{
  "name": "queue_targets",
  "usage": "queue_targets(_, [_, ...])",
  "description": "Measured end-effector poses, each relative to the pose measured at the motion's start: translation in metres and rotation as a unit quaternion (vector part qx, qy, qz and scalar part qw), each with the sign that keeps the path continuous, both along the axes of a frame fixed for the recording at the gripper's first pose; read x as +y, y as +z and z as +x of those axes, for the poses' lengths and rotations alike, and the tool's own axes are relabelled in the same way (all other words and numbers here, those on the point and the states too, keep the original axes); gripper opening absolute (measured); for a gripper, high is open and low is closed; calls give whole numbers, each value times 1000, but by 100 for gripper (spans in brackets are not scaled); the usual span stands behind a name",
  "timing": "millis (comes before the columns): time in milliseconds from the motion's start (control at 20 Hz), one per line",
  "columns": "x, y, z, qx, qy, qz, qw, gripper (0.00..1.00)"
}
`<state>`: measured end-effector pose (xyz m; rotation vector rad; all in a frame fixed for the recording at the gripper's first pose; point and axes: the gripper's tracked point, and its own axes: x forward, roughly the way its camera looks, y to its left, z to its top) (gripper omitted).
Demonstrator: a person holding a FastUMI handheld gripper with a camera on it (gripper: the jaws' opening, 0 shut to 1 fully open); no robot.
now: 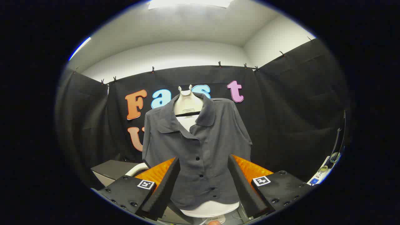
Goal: Iron the clothes twice with a garment steamer, once on the left side and once on the right side.
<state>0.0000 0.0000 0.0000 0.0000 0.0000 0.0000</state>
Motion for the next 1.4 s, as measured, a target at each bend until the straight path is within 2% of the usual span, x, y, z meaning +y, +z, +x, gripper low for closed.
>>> queue_targets(200, [-15,8,-18,0,-18,-22,1000,98])
queue_targets(400, [-33,23,-39,-20,-43,-4,999,98])
queue_targets(800, [-86,10,-61,-12,-98,3,995,98])
queue_targets(1150, [-71,8,-50,-6,-76,2,997,98])
queue_targets(1300, [-35,21,-47,-19,-55,-8,998,98])
queue_targets(1400, [2,18,-37,-8,-24,-22,999,98])
